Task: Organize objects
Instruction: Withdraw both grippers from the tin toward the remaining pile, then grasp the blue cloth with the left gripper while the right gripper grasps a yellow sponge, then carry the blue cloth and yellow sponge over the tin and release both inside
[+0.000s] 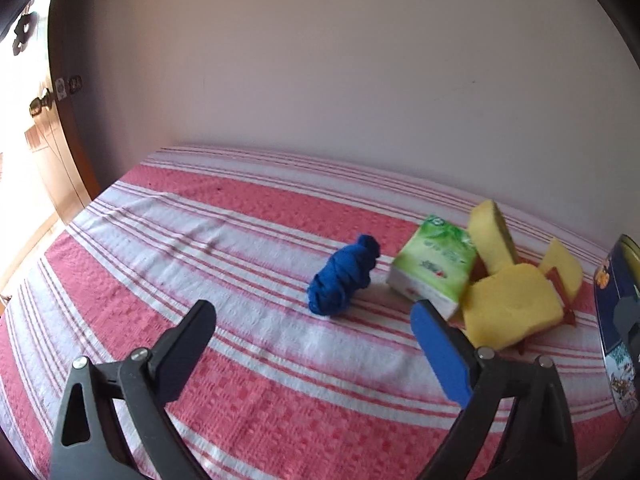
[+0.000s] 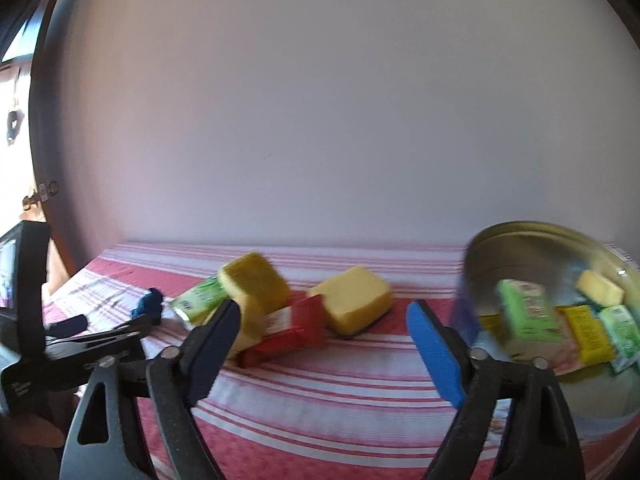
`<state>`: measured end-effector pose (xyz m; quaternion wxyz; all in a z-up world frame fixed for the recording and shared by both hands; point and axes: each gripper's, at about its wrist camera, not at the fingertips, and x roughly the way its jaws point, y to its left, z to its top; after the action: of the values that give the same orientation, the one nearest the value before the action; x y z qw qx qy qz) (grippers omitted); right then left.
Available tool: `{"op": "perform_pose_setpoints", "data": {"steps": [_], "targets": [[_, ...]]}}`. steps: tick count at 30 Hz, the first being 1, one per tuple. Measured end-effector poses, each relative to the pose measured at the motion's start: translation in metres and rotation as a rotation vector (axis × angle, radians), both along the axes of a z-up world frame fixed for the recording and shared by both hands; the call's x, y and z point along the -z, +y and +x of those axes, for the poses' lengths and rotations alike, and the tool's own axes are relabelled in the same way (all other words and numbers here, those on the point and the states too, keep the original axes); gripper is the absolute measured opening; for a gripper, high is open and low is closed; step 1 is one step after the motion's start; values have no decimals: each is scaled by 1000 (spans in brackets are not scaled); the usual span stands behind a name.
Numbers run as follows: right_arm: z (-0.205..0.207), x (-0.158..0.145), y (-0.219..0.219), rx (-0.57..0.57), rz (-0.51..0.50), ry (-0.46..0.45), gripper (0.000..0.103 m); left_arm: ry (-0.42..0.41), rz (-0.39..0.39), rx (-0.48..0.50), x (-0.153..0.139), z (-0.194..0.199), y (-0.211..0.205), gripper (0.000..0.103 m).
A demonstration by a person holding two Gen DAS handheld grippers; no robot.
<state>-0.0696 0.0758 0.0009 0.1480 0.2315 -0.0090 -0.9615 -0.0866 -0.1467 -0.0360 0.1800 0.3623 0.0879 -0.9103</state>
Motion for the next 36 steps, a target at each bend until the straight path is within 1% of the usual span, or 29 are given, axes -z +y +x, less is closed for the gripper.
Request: {"op": "perform_pose_setpoints", "data": {"steps": [1, 3, 6, 9, 12, 14, 15, 17, 18, 19, 20, 21, 22, 25, 28, 30, 32, 36], "targets": [[-3, 2, -6, -17, 2, -15, 78, -5, 2, -3, 1, -4, -2, 98], [-7, 4, -16, -47, 5, -44, 74, -18, 5, -14, 3, -12, -7, 97], [-13, 7, -23, -68, -18, -74, 74, -43, 16, -26, 7, -24, -13, 93], [-24, 11, -36, -84, -12, -110, 74, -76, 37, -17, 13, -36, -18, 87], [-35, 16, -50, -86, 14, -158, 74, -125, 88, -3, 22, -43, -25, 80], [-43, 21, -58, -101, 21, -205, 74, -117, 99, 2, 22, -43, -27, 79], [-46, 23, -61, -107, 27, -226, 72, -116, 99, 2, 22, -43, -27, 78], [-52, 28, -72, -115, 64, -264, 70, -111, 102, 3, 22, -42, -27, 74], [-55, 30, -78, -116, 82, -267, 69, -106, 103, 6, 22, -41, -26, 65], [-56, 30, -83, -132, 100, -264, 62, -101, 103, 15, 21, -42, -26, 53], [-56, 30, -86, -140, 108, -263, 56, -95, 104, 28, 21, -42, -26, 47], [-56, 31, -90, -152, 121, -265, 48, -91, 108, 38, 20, -41, -26, 33], [-56, 31, -91, -160, 129, -265, 46, -87, 113, 44, 20, -40, -27, 30], [-54, 29, -82, -180, 79, -259, 37, -53, 152, 31, 18, -34, -34, 30], [-55, 27, -66, -228, -36, -261, 35, -4, 153, 8, 13, -26, -37, 30], [-50, 23, -56, -243, -90, -231, 35, 37, 123, 6, 6, -20, -33, 30], [-42, 19, -47, -246, -112, -193, 35, 77, 83, 12, 0, -13, -27, 30], [-25, 7, -26, -189, -124, -101, 35, 154, 6, 31, -11, 1, -14, 30]]}}
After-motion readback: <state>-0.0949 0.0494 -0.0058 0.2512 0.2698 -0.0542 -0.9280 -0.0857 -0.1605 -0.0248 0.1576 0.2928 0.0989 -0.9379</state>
